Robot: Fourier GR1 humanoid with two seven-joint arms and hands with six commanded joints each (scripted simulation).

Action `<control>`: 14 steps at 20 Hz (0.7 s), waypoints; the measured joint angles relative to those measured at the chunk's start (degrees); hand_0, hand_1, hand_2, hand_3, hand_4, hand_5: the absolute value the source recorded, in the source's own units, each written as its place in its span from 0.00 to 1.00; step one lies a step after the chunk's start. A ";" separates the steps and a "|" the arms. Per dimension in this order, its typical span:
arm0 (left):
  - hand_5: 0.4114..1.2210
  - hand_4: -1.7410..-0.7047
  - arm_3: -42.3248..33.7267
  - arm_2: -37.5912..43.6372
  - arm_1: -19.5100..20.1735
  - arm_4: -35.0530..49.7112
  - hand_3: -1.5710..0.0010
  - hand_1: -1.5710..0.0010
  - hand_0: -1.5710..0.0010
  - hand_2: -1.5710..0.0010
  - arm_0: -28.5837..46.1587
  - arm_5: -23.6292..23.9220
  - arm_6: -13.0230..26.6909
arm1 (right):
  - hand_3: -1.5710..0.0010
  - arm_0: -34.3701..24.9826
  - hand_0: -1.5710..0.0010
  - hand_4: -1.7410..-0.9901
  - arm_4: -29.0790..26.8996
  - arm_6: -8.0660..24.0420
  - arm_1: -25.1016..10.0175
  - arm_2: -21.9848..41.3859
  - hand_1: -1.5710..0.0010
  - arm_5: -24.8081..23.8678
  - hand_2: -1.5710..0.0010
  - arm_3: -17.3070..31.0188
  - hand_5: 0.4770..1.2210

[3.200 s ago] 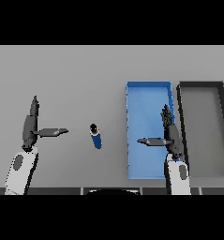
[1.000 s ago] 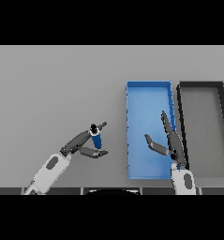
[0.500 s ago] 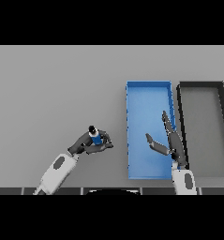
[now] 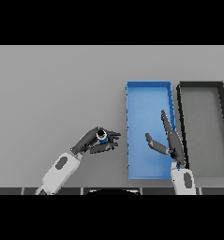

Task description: Pick up the blue pipe and place it into the blue bin.

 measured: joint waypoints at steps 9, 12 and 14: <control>1.00 0.01 -9.07 -1.73 0.89 1.96 0.08 0.00 0.00 0.00 -2.94 -1.44 8.26 | 1.00 0.13 1.00 0.74 0.45 -1.98 -1.07 -0.65 1.00 0.15 1.00 1.14 0.21; 1.00 0.01 -8.58 -1.59 0.22 1.94 0.08 0.00 0.00 0.00 -4.46 -1.25 10.25 | 1.00 0.97 1.00 0.75 1.15 -2.24 -0.20 -0.51 1.00 -1.16 1.00 0.41 0.20; 1.00 0.01 -8.80 -1.72 0.55 2.31 0.08 0.00 0.00 0.00 -3.45 -1.72 9.47 | 1.00 1.80 1.00 0.75 1.42 -2.68 0.01 -0.40 1.00 -1.58 1.00 -0.15 0.20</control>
